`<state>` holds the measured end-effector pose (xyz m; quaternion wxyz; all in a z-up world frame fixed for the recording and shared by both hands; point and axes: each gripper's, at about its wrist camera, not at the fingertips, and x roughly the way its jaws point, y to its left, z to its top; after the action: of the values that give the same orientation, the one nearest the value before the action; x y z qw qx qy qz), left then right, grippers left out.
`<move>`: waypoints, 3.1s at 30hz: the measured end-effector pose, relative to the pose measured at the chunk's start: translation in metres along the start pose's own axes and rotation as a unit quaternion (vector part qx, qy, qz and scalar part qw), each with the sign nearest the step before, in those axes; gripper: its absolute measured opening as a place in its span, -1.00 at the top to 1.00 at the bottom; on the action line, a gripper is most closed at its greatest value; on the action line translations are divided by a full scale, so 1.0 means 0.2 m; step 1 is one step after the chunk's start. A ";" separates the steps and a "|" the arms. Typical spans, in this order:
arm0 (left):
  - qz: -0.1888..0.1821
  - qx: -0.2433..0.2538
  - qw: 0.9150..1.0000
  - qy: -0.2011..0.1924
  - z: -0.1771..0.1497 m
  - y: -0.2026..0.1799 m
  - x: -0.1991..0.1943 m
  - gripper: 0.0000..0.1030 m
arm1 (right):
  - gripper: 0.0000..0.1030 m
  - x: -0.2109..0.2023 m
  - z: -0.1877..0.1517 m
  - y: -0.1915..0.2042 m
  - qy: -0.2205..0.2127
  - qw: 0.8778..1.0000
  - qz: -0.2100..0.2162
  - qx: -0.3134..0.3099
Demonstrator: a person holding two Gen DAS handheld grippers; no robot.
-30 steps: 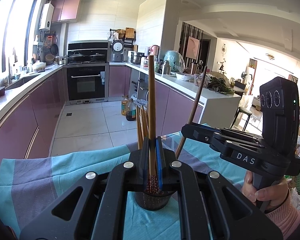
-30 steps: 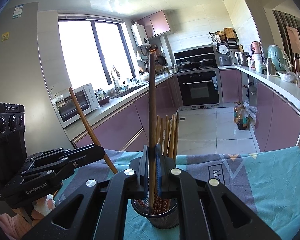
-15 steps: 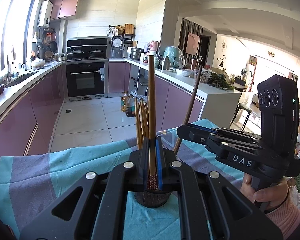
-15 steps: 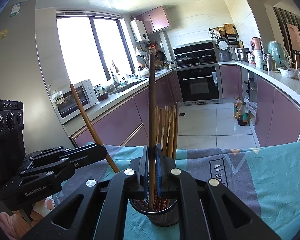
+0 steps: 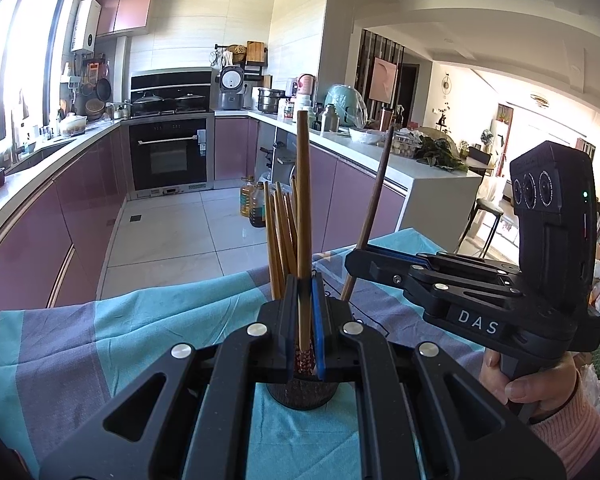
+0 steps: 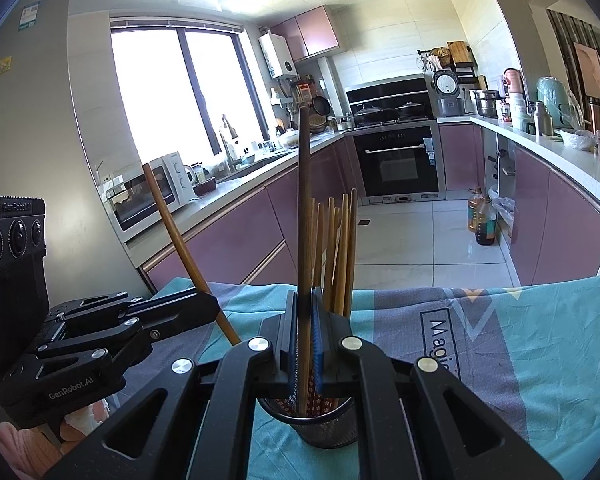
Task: Organize utensils
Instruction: 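Lower the chopstick into the mesh cup with the left tool while the right tool lowers its own, then open both tools to release the chopsticks into the mesh cup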
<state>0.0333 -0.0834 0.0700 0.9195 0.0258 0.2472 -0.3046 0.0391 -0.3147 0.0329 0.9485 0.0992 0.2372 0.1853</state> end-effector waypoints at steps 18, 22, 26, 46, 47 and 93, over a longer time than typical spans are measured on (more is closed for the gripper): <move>-0.001 -0.003 1.000 0.008 -0.03 0.02 0.01 0.86 | 0.89 0.02 -0.02 -0.01 0.007 1.000 -0.002 0.002; 0.002 -0.003 1.000 0.012 -0.03 0.03 0.03 0.86 | 0.89 0.04 -0.03 -0.01 0.012 1.000 -0.004 0.001; 0.005 -0.006 1.000 0.017 -0.02 0.03 0.05 0.86 | 0.89 0.06 -0.03 -0.01 0.016 1.000 -0.004 0.002; 0.010 -0.009 0.999 0.032 -0.02 0.06 0.12 0.85 | 0.89 0.09 -0.04 0.01 0.027 1.000 -0.006 0.000; 0.010 -0.010 0.999 0.032 -0.02 0.07 0.12 0.85 | 0.89 0.09 -0.04 0.01 0.027 1.000 -0.007 0.000; 0.032 -0.023 0.998 0.055 -0.07 0.16 0.28 0.82 | 0.85 0.18 -0.03 0.02 0.039 0.999 -0.010 0.006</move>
<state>0.0838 -0.0855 0.0285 0.9141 0.0296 0.3037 -0.2671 0.0658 -0.2966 0.0142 0.9395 0.0954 0.2764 0.1785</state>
